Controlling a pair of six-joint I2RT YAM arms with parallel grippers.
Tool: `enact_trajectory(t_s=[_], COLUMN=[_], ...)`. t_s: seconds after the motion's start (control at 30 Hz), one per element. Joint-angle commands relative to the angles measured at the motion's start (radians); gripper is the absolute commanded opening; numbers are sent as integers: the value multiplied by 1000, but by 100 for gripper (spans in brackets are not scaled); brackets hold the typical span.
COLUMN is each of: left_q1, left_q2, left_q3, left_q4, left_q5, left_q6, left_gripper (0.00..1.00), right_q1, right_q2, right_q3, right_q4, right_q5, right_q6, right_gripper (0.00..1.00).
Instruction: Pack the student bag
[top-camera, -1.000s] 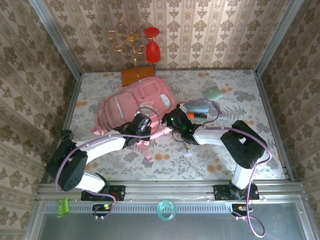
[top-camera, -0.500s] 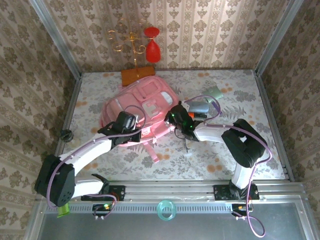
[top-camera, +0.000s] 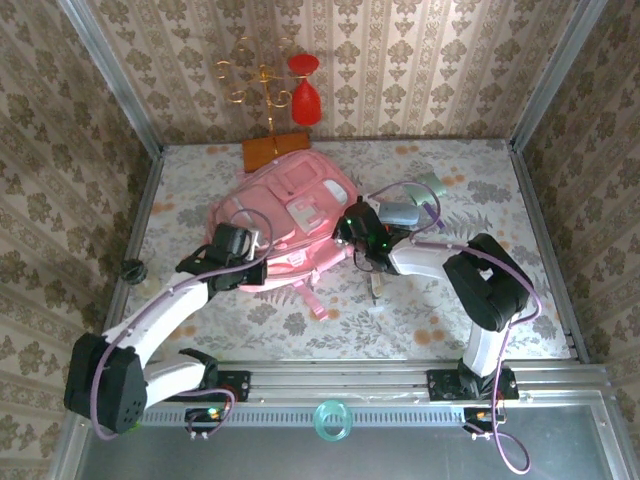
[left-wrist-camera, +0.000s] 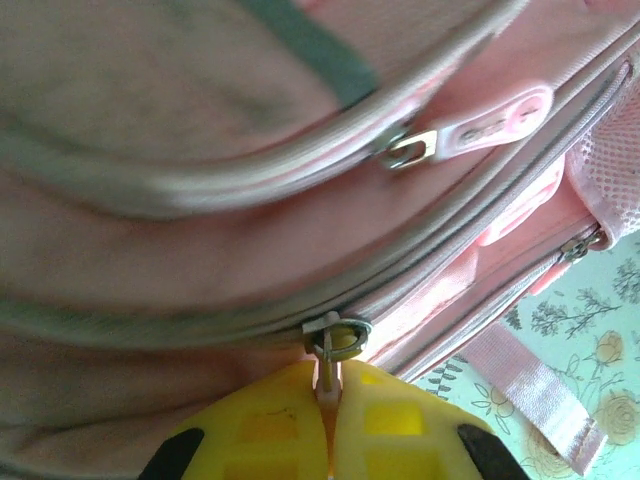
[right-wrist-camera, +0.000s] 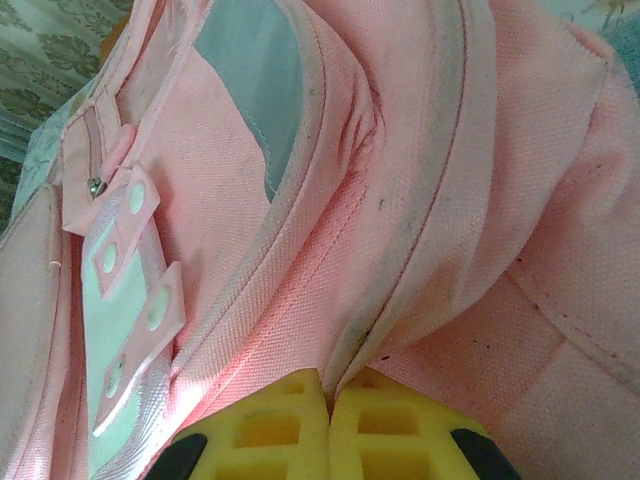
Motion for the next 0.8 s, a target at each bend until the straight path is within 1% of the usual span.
enact_trajectory(t_s=[0.0, 0.07, 0.2, 0.27, 0.37, 0.43, 0.5, 0.57, 0.6, 0.63, 0.77], left_q1=[31, 32, 28, 6, -44, -64, -71, -79, -86, -92, -123], left_q2=[-49, -56, -64, -61, -48, -28, -5, 15, 24, 35, 70], left_q3=[7, 5, -7, 1, 15, 19, 24, 30, 35, 43, 62], left_q4=[-76, -71, -14, 7, 48, 83, 120, 157, 172, 185, 210], left_q5=[13, 52, 206, 264, 292, 286, 272, 263, 262, 261, 257], left_q6=[10, -1, -35, -42, -50, -62, -68, -76, -80, -79, -78], left_gripper=[0, 0, 0, 0, 0, 0, 0, 0, 0, 0, 0], right_q1=[-73, -91, -136, -157, -189, -191, -188, -184, -179, -174, -128], right_q2=[28, 48, 101, 121, 119, 91, 61, 23, 0, -22, -61], right_q3=[61, 104, 209, 251, 307, 330, 333, 299, 273, 248, 167], right_q4=[-87, -114, -192, -226, -295, -341, -391, -399, -397, -400, -377], right_q5=[89, 62, -25, -66, -170, -254, -348, -427, -454, -462, -504], right_q6=[-118, -156, -221, -252, -293, -316, -303, -262, -242, -224, -121], right_gripper=[0, 0, 0, 0, 9, 18, 28, 36, 44, 49, 57])
